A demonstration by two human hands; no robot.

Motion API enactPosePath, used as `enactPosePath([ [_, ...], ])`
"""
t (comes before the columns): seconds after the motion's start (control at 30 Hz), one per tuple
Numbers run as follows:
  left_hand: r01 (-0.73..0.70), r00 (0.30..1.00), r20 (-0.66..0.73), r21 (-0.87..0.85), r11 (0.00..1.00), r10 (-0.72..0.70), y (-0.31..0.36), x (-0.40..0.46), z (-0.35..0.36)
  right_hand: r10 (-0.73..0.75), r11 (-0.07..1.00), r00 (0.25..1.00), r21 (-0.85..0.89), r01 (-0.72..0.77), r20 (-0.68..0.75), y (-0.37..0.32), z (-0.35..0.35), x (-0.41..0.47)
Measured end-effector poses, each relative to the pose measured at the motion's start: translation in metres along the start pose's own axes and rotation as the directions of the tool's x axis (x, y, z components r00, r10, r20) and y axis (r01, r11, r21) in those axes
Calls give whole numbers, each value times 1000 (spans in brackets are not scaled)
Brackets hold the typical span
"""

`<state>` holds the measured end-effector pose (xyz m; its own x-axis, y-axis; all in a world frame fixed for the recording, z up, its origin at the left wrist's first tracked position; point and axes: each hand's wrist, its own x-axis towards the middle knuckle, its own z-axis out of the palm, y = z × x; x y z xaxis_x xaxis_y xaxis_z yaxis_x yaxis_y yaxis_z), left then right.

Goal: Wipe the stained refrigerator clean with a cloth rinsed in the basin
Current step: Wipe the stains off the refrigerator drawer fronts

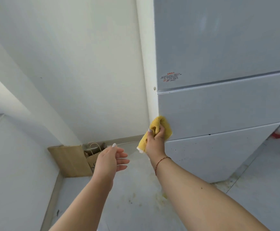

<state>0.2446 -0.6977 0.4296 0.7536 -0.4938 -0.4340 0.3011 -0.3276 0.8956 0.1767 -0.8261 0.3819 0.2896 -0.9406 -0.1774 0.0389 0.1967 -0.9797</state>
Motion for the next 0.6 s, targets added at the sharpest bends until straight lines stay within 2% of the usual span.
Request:
enactPosePath([
  [0.07,1,1000,-15,-5,1000,-1,-2,1,-14,204,978,965,8,-208,163,6,2,-11],
  [0.17,23,996,-83,-24,999,-25,-3,0,-35,418,813,828,253,-525,374,2,8,-34],
  [0.3,70,980,-194,97,993,-50,-12,-4,-68,380,693,739,358,-626,556,-5,23,-60],
  [0.33,114,975,-198,68,991,-99,-15,-9,-76,372,687,722,349,-637,583,-5,27,-65],
  [0.4,190,971,-128,-105,976,-202,-18,-19,-85,371,683,676,307,-663,636,-3,35,-75],
  [0.43,190,972,-98,-216,958,-215,-24,-29,-98,394,675,623,247,-696,676,0,47,-85],
  [0.5,177,983,6,-256,950,-182,-27,-39,-101,383,669,597,235,-706,705,6,50,-88],
  [0.6,121,986,-83,-259,958,-147,-41,-55,-119,380,649,501,162,-744,777,14,66,-103],
])
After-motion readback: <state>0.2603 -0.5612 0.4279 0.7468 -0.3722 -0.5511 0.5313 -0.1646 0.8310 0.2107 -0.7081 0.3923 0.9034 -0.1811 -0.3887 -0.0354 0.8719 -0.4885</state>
